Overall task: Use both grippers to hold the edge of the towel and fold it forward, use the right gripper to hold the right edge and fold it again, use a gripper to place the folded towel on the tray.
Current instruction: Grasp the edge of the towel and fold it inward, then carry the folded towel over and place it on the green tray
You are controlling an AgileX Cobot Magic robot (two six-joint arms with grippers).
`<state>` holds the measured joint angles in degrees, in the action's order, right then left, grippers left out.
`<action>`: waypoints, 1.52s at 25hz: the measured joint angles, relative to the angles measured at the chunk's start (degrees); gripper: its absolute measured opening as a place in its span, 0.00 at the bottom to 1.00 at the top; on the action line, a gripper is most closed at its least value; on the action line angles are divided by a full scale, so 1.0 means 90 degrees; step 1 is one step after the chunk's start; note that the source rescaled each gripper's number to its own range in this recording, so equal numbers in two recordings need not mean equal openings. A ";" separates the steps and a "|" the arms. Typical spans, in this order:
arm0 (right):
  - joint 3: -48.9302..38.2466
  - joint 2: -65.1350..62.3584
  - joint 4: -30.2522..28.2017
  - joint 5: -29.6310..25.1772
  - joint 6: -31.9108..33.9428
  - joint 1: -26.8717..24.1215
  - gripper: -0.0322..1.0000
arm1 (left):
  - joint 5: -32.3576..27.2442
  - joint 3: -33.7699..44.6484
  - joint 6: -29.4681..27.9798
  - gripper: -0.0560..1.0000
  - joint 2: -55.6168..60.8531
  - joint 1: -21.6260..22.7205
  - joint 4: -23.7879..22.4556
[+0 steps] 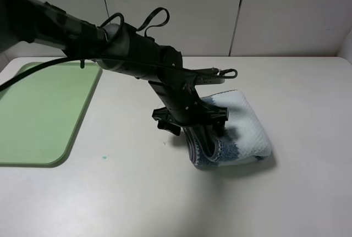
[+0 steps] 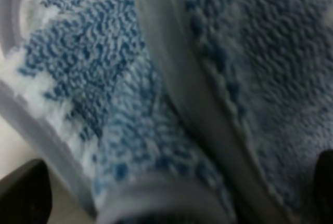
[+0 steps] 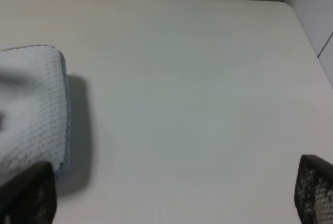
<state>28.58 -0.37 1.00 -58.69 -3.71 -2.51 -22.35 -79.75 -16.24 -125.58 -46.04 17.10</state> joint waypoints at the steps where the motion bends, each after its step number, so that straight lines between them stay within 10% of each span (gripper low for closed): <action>1: 0.0000 0.0000 0.0000 0.0000 0.0000 0.0000 1.00 | 0.0063 -0.0002 0.0000 1.00 -0.0036 -0.0006 -0.0003; 14: 0.0000 0.0000 0.0000 0.0000 0.0000 0.0000 1.00 | 0.0833 -0.0060 -0.0003 0.95 -0.0222 -0.0170 -0.0031; 23: 0.0000 0.0000 0.0000 0.0000 0.0000 0.0000 1.00 | 0.0905 -0.0080 -0.0033 0.24 -0.0335 -0.0199 0.0048; 38: 0.0000 0.0000 0.0000 0.0000 0.0000 0.0000 1.00 | 0.0406 -0.0080 -0.0033 0.24 -0.0128 -0.0157 -0.0060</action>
<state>28.58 -0.37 1.00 -58.69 -3.71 -2.51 -18.70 -80.47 -16.54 -126.73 -47.45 16.57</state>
